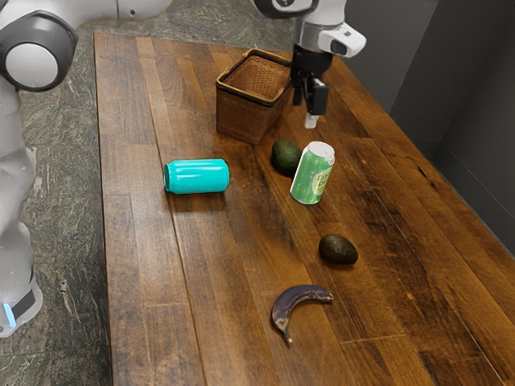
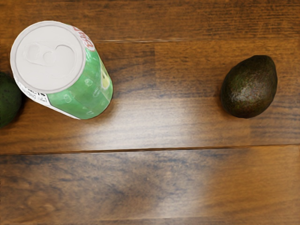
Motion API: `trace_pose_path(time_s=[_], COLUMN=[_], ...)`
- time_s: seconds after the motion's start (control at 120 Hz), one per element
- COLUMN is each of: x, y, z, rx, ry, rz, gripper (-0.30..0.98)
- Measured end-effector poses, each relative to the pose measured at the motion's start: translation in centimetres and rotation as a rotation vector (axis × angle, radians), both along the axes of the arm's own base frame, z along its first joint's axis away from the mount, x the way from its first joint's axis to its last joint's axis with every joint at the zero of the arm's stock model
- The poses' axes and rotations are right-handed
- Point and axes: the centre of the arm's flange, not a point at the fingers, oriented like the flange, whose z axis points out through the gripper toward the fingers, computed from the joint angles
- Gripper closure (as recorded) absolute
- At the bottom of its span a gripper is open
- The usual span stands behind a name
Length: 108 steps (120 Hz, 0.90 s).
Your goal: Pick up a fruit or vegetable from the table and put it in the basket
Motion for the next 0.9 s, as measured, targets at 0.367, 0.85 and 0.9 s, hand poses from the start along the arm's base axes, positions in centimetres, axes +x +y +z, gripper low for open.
trace_pose_path(time_s=[0.367,0.85,0.9], x=[0.5,5.2,5.8], y=[2.5,-3.5,-5.3], z=[0.3,-5.0,-6.0], rx=[0.001,0.024,0.022], ry=[-0.017,0.020,0.024], rz=[-0.001,-0.115,-0.144], gripper=[0.00,0.00,0.00])
